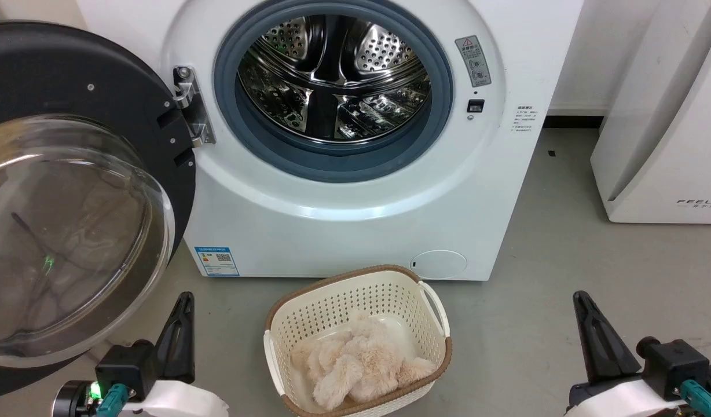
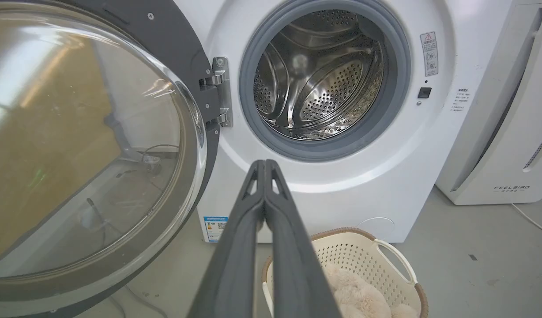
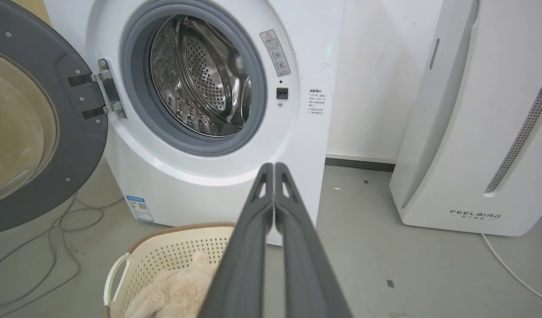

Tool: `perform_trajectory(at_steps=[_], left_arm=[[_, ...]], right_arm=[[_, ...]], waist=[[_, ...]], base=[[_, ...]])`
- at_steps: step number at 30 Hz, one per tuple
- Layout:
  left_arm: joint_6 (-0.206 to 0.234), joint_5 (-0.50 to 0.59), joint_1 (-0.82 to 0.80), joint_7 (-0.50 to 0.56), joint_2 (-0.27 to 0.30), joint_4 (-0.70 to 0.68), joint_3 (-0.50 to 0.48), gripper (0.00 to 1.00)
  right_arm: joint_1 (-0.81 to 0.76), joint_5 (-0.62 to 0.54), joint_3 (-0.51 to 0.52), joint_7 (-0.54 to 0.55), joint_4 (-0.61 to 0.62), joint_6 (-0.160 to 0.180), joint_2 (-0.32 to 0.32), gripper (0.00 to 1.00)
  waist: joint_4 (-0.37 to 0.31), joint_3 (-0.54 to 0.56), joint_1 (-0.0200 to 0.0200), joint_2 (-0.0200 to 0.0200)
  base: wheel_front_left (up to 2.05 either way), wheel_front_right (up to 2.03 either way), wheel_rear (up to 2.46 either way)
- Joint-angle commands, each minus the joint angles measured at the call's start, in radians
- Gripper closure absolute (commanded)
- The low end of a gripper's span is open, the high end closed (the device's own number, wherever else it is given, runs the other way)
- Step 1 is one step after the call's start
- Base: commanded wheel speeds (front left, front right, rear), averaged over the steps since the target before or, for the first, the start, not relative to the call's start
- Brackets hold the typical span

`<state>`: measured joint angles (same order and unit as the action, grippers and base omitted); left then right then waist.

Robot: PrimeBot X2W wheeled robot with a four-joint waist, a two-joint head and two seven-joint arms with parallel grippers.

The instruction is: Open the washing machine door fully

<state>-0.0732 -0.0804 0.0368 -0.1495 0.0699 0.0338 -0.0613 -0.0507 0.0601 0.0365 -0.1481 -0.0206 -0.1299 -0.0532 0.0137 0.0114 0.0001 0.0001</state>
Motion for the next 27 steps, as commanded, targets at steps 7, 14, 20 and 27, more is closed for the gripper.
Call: perform_trajectory(at_steps=[7,14,20,27], left_arm=[[0.01,0.017,-0.016,0.022,-0.007,-0.008,0.008,1.0],[0.017,0.025,-0.018,0.036,-0.008,-0.011,0.014,1.0],[0.023,0.031,-0.02,0.048,-0.01,-0.014,0.019,1.0],[0.03,0.038,-0.023,0.062,-0.011,-0.017,0.025,1.0]], right_arm=[[0.02,-0.015,-0.006,0.02,0.008,0.0,0.001,1.0],[0.023,-0.02,-0.009,0.034,0.009,0.0,0.002,1.0],[0.026,-0.024,-0.012,0.046,0.01,0.0,0.002,1.0],[0.03,-0.029,-0.015,0.061,0.012,-0.001,0.002,1.0]], waist=[[-0.001,-0.001,0.0,-0.0001],[-0.003,-0.002,0.0,-0.0001],[-0.004,-0.003,0.0,-0.0001],[-0.005,-0.004,0.0,-0.0001]], base=[[0.0,0.0,0.0],[0.0,0.0,0.0],[0.0,0.0,0.0],[0.0,0.0,0.0]])
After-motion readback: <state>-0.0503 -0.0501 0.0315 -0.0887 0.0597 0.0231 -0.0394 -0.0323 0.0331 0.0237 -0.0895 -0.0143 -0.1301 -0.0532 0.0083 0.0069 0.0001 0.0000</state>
